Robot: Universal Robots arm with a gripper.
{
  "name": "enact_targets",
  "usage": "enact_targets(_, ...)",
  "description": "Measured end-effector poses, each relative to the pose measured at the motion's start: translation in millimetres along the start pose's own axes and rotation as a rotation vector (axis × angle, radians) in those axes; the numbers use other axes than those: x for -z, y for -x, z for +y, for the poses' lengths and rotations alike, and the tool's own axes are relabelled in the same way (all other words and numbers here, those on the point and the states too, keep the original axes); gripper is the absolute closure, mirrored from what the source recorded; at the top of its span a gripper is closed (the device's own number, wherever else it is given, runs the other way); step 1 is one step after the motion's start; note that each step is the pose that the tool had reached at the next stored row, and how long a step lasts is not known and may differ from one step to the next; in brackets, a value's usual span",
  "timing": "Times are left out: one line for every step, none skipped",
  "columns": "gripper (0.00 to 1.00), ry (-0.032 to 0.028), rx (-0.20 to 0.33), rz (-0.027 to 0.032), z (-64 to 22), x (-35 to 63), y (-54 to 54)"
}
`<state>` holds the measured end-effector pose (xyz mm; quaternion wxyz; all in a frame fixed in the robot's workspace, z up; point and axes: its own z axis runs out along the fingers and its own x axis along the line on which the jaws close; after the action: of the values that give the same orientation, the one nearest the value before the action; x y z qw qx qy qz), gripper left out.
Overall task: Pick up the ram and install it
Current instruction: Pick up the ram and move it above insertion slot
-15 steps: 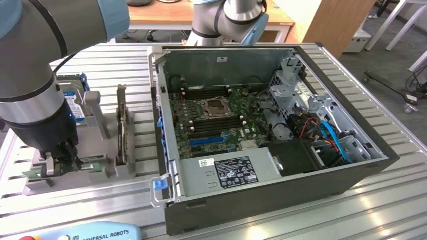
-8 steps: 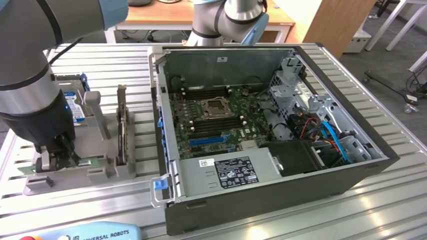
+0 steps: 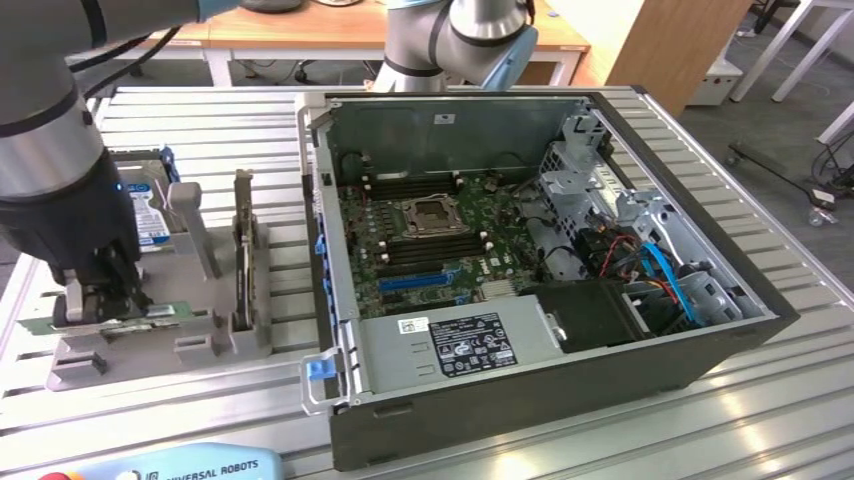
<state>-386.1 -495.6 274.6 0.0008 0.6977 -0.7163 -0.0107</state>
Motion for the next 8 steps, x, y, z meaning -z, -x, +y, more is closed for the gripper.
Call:
enact_targets(0.88,0.0,0.0,0.0,0.1,4.5,0.1)
enact_targets(0.88,0.0,0.0,0.0,0.1,8.7,0.1)
enact_targets(0.88,0.0,0.0,0.0,0.2,12.8,0.2)
enact_targets(0.88,0.0,0.0,0.0,0.3,17.0,0.2)
enact_targets(0.88,0.0,0.0,0.0,0.3,20.9,0.3)
enact_targets(0.88,0.0,0.0,0.0,0.4,24.9,0.3)
enact_targets(0.88,0.0,0.0,0.0,0.5,28.6,0.4)
enact_targets(0.88,0.0,0.0,0.0,0.5,32.2,0.4)
